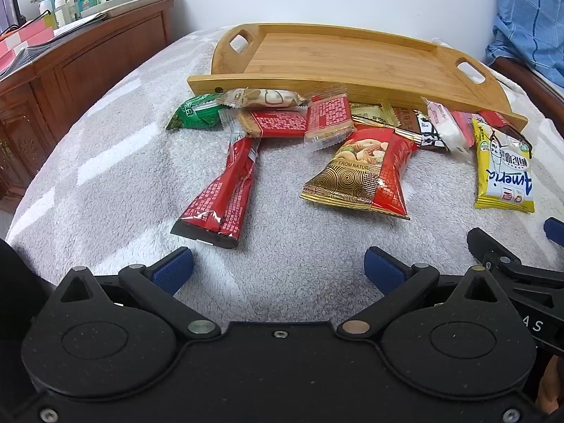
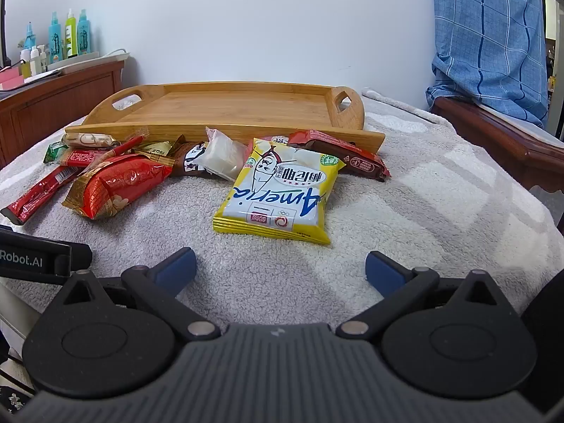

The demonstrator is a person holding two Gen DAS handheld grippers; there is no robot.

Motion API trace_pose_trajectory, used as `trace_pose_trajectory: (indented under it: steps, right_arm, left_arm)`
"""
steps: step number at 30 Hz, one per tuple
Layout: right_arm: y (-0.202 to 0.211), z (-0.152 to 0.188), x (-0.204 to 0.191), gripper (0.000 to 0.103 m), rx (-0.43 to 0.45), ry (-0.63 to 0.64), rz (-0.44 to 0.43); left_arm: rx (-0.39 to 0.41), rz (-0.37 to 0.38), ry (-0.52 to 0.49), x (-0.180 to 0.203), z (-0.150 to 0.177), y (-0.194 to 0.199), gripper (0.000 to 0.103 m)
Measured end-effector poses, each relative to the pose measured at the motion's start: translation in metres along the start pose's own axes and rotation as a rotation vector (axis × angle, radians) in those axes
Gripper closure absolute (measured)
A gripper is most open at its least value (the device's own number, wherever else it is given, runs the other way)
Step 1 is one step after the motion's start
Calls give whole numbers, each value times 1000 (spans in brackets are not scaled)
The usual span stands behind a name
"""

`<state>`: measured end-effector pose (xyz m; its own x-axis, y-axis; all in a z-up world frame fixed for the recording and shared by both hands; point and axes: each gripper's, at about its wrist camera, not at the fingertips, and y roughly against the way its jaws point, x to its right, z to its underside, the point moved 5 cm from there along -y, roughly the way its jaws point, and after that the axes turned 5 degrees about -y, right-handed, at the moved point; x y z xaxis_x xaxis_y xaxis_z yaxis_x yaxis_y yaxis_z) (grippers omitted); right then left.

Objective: Organize snacks

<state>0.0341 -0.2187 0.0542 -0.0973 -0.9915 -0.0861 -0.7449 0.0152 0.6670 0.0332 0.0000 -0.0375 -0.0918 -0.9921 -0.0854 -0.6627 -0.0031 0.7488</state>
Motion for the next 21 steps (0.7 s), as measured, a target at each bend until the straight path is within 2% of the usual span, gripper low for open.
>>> trace_pose_trajectory:
  steps: [21]
  right_arm:
    - [0, 0, 0, 0, 0, -2, -1]
  left_arm:
    - [-2, 4, 3, 0, 0, 0, 0]
